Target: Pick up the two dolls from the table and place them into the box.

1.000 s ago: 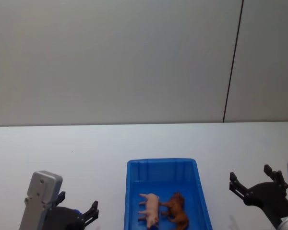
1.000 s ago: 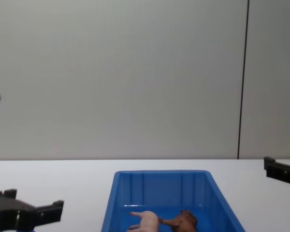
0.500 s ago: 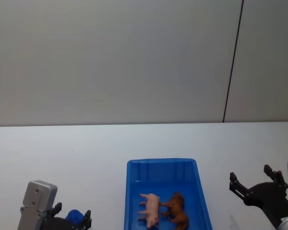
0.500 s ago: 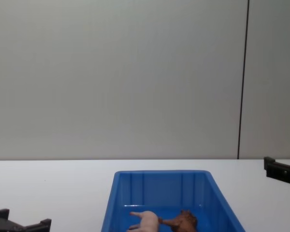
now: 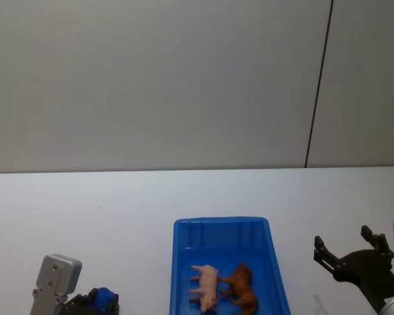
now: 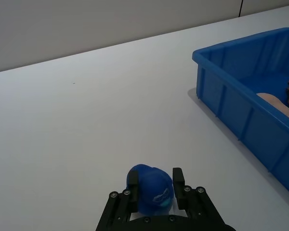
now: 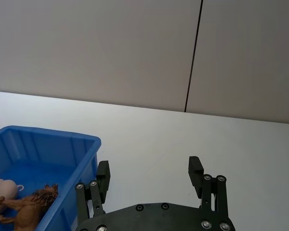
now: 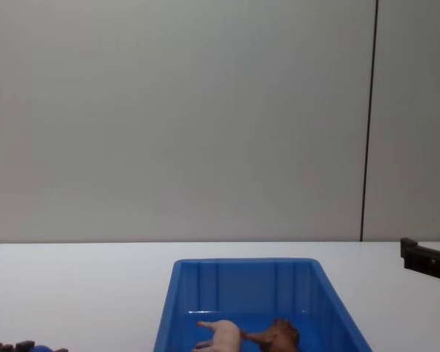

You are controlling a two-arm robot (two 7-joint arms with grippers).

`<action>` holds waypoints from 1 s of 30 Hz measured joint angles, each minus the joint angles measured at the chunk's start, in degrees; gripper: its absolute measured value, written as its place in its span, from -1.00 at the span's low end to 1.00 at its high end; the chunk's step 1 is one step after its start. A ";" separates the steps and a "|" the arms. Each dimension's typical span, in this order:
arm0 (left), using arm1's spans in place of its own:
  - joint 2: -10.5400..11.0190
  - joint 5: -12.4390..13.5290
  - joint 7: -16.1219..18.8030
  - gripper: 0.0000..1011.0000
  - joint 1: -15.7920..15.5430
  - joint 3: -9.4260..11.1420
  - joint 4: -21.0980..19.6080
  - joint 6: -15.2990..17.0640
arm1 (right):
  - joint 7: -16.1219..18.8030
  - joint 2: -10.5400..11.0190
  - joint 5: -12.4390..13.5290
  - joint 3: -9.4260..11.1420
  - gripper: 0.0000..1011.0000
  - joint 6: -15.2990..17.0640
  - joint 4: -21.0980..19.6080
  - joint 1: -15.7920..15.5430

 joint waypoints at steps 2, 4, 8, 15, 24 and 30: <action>-0.20 0.13 -0.16 -0.25 -0.07 0.01 0.33 -0.11 | 0.00 0.00 0.00 0.00 0.98 0.00 0.00 0.00; -0.30 0.26 -0.22 -0.33 -0.09 0.01 0.47 -0.23 | 0.00 0.00 0.00 0.00 0.98 0.00 0.00 0.00; -0.47 0.62 -0.32 -0.43 -0.13 0.00 0.64 -0.50 | 0.00 0.00 0.00 0.00 0.98 0.00 0.00 0.00; -0.63 1.55 -0.47 -0.53 -0.31 -0.24 0.18 -1.43 | 0.00 0.00 0.00 0.00 0.98 0.00 0.00 0.00; -0.82 3.46 -2.30 -0.63 -1.41 -0.89 -2.49 -3.25 | 0.00 0.00 0.00 0.00 0.98 0.00 0.00 0.00; -1.29 4.78 -5.47 -0.68 -2.97 -1.20 -3.86 -4.34 | 0.00 0.00 0.00 0.00 0.98 0.00 0.00 0.00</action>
